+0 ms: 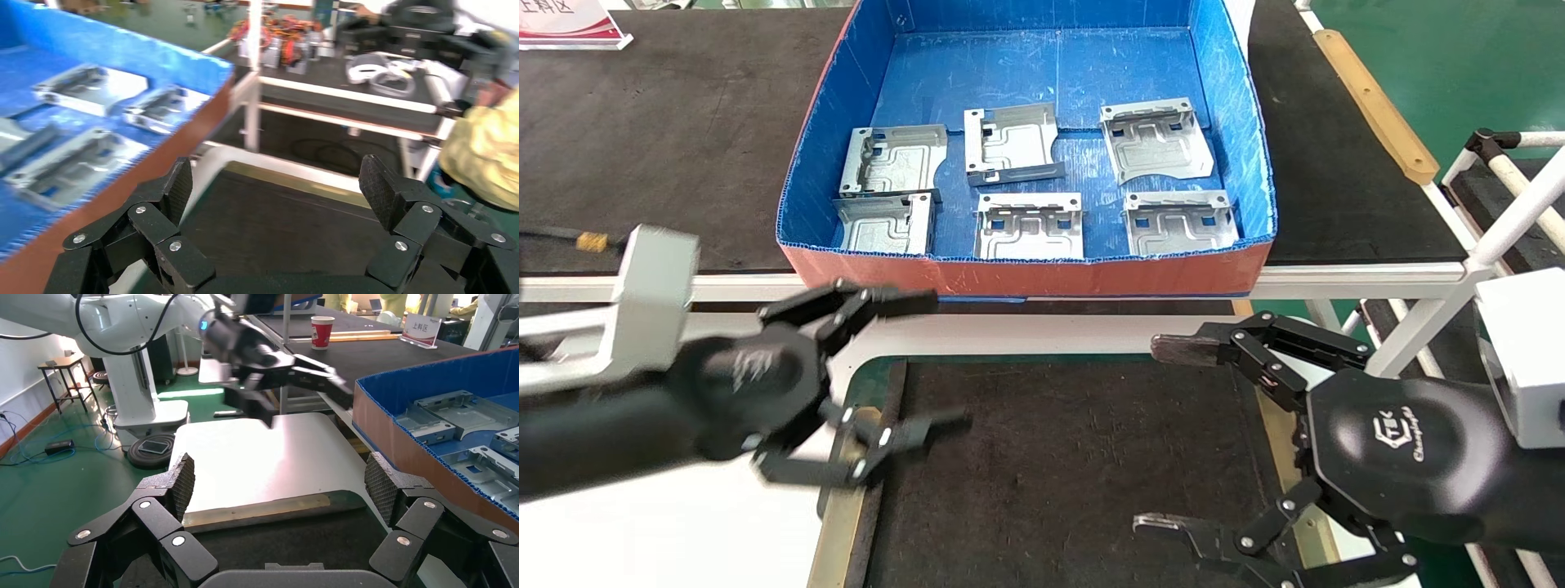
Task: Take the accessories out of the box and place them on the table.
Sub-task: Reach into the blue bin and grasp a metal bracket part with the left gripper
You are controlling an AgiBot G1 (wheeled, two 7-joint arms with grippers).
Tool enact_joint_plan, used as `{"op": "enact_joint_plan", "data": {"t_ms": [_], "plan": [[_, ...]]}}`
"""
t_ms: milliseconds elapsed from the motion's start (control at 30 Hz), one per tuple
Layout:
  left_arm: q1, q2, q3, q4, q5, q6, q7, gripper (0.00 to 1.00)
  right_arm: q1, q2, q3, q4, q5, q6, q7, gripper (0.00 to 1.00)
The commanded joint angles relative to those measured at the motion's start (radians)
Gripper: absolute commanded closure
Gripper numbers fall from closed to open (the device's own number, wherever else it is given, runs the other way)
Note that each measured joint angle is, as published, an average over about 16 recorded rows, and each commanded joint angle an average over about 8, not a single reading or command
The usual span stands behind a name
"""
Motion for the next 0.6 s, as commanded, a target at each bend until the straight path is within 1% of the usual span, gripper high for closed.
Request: {"op": "enact_joint_plan", "data": {"t_ms": [33, 267, 600], "plan": [[-0.013, 0.015, 0.008, 0.001, 0.021, -0.035, -0.015, 0.00, 0.000, 0.000, 0.000, 0.000, 0.000, 0.000, 0.000, 0.00], [-0.085, 0.083, 0.049, 0.045, 0.114, -0.119, -0.044, 0.00, 0.000, 0.000, 0.000, 0.000, 0.000, 0.000, 0.000, 0.00], [-0.222, 0.200, 0.089, 0.198, 0.217, -0.233, -0.066, 0.00, 0.000, 0.000, 0.000, 0.000, 0.000, 0.000, 0.000, 0.00]]}}
